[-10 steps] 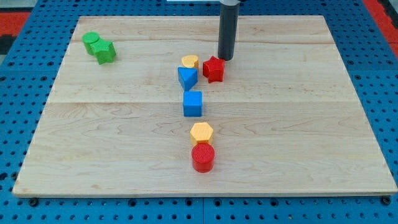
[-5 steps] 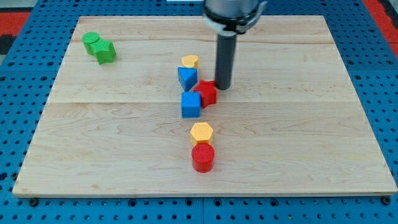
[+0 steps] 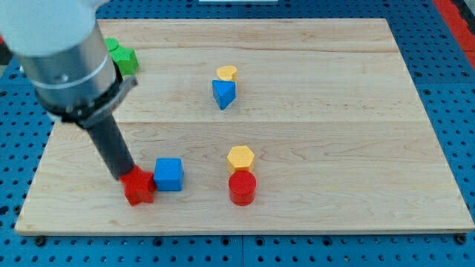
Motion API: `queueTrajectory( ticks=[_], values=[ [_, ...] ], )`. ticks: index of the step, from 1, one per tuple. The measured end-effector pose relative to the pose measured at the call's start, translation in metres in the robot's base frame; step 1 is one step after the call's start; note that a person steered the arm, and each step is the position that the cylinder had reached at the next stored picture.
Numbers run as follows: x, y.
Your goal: Move the red star near to the red circle
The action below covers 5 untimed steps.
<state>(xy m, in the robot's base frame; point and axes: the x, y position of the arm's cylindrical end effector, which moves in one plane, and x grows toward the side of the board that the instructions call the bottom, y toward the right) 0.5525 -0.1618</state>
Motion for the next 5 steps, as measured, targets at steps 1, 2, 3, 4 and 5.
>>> queueTrajectory(
  ticks=[1, 2, 3, 4, 5],
  values=[
    [0.026, -0.006],
    [0.046, -0.018],
    [0.042, 0.056],
    [0.039, 0.098],
    [0.035, 0.142]
  ],
)
